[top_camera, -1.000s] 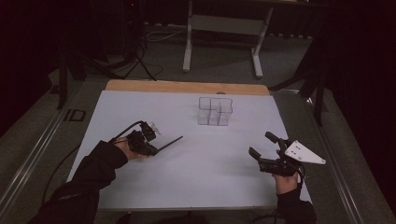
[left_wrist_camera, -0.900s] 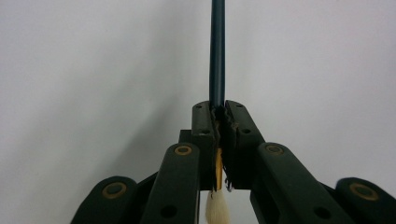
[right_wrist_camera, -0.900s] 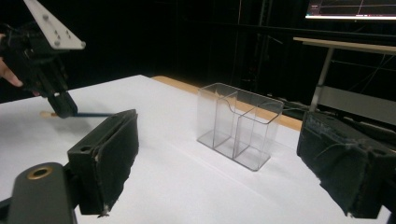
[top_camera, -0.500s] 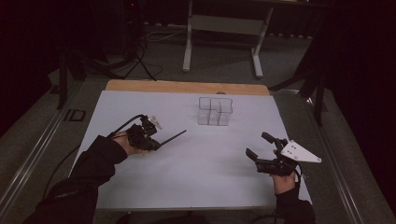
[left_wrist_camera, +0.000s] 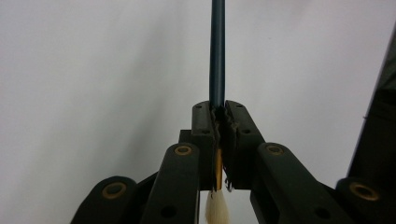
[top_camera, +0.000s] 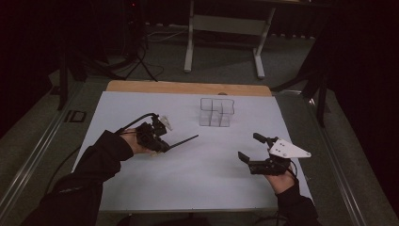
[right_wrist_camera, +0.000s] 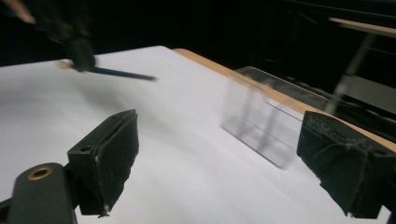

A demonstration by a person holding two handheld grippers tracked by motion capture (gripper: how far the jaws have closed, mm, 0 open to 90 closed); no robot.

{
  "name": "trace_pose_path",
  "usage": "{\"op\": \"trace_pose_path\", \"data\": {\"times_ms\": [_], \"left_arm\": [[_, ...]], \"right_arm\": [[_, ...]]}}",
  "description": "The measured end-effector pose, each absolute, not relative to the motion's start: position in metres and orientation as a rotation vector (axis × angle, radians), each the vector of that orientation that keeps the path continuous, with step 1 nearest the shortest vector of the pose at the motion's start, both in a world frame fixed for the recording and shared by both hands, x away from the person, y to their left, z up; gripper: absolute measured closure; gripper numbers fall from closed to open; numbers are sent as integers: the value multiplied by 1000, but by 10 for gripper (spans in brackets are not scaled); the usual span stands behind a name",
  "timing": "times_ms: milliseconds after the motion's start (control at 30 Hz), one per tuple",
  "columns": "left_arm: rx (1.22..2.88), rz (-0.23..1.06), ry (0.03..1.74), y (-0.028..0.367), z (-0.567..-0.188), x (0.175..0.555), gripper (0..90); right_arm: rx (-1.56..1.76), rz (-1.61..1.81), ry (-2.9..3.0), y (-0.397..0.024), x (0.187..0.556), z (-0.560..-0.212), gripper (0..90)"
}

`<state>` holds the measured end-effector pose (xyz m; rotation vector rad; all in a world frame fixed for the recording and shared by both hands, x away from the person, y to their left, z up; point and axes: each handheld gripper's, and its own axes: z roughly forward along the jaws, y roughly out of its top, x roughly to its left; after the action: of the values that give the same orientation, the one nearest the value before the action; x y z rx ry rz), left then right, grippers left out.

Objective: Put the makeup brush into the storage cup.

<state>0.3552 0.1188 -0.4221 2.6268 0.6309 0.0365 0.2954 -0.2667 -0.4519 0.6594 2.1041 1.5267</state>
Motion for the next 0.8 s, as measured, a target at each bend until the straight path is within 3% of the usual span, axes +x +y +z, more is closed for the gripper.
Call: {"op": "trace_pose_path", "data": {"times_ms": [267, 467, 800], "left_arm": [[2662, -2, 533, 93, -413, 355, 842], [2684, -23, 474, 73, -410, 354, 841], [2688, -55, 388, 49, -404, 351, 841]], "right_arm": [[451, 1360, 2232, -240, 296, -442, 141], [303, 1189, 2248, -228, 293, -441, 270], [185, 1009, 2262, -217, 297, -451, 393]]}}
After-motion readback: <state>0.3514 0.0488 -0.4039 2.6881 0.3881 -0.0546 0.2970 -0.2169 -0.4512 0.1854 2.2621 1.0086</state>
